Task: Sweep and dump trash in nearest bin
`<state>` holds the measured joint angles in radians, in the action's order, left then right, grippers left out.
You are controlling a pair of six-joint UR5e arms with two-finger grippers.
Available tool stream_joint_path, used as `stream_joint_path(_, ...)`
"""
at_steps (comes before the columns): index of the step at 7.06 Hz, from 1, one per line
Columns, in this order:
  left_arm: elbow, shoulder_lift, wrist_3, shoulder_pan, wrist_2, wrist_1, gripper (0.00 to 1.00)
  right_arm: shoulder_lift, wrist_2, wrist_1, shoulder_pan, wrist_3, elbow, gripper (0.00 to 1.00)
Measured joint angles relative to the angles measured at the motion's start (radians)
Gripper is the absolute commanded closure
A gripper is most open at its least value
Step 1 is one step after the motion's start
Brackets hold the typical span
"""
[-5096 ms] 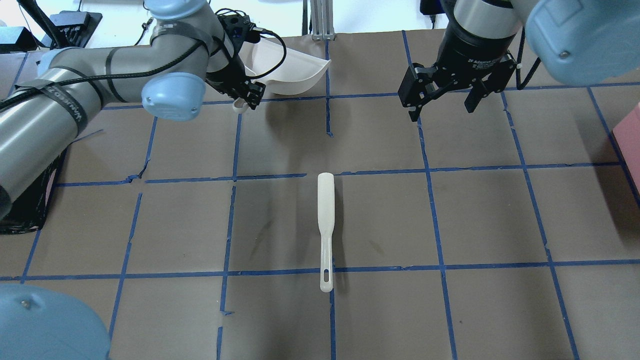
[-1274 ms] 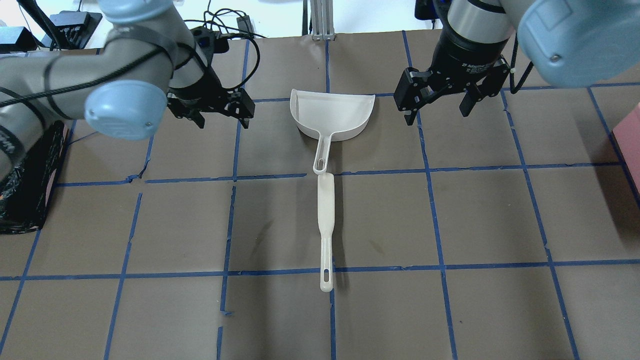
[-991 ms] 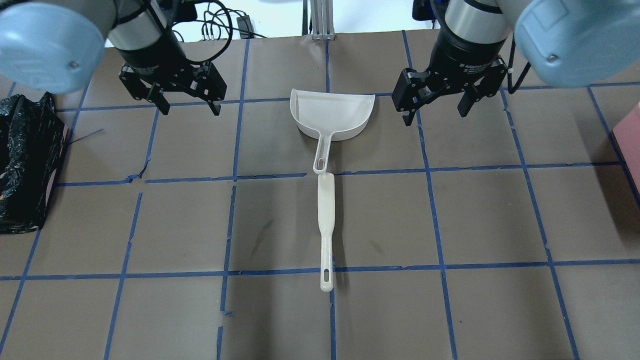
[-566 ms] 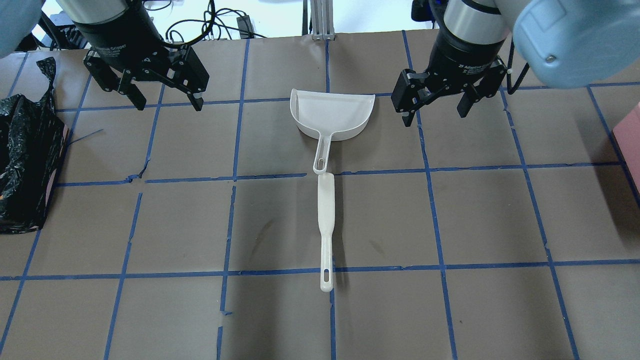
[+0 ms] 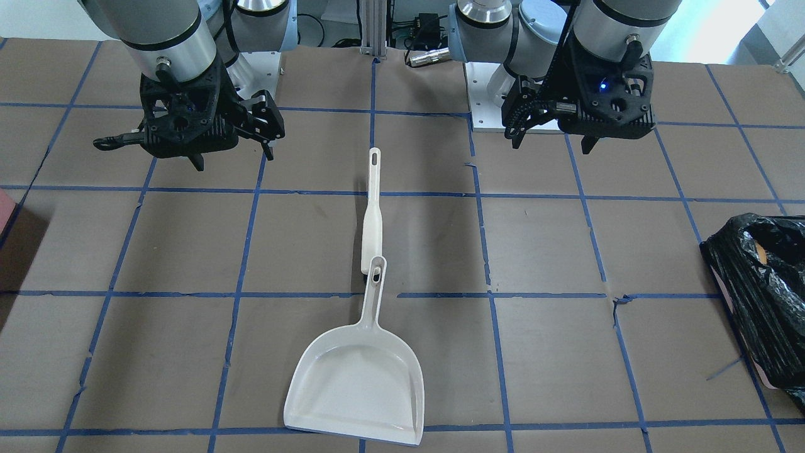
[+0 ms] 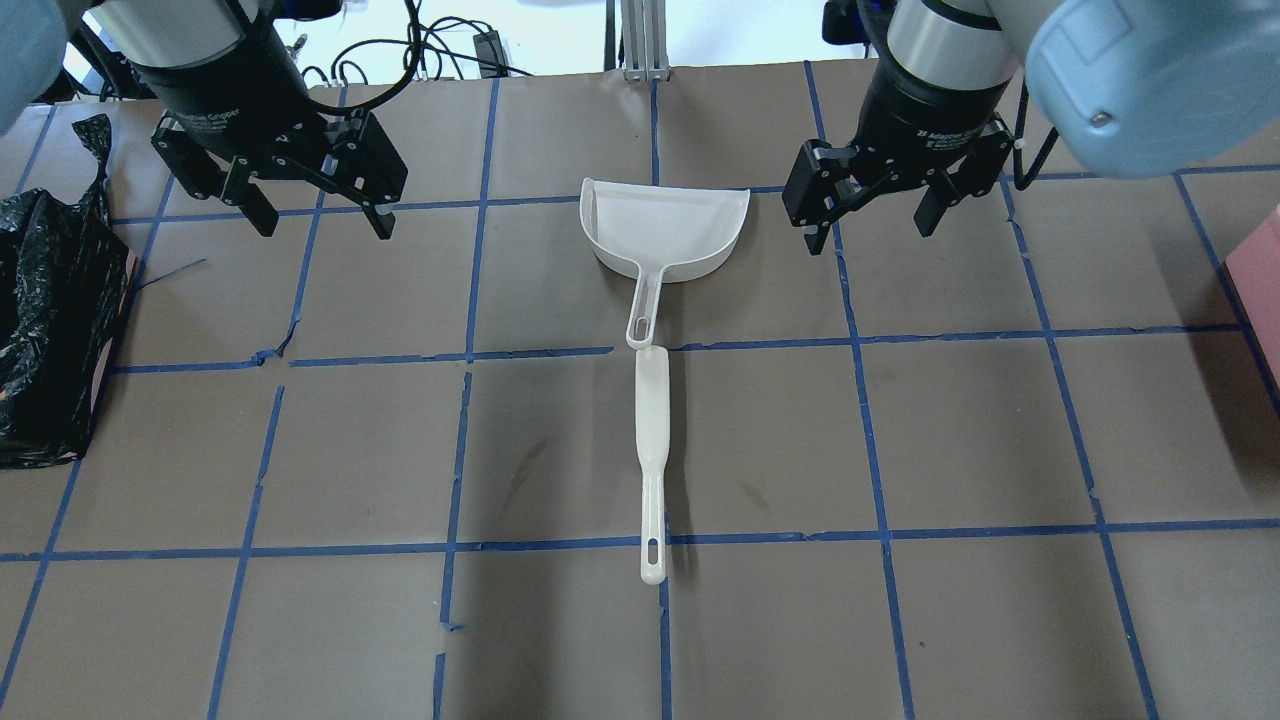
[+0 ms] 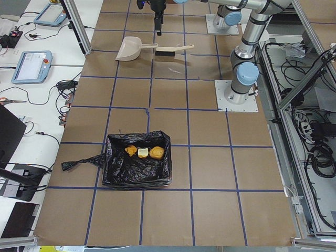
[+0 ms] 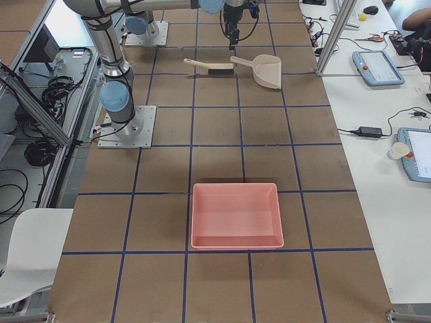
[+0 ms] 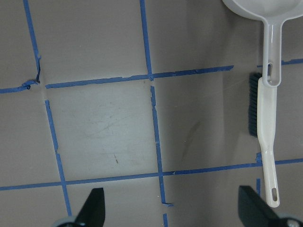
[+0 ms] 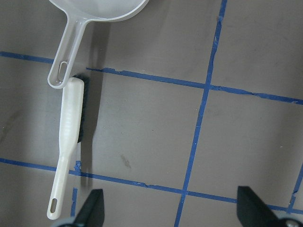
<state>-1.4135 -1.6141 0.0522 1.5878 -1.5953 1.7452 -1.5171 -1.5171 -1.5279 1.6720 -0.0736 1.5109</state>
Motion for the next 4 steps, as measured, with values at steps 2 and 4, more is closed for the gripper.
stream_joint_path(2,0.007,-0.006,-0.035,-0.001,-0.007,0.0,0.0,0.0,0.0,0.0,0.0,0.0,0.0,0.0)
stream_joint_path(4,0.01,-0.008,-0.045,-0.002,-0.009,0.0,0.0,0.0,0.0,0.0,0.0,0.0,0.0,0.0)
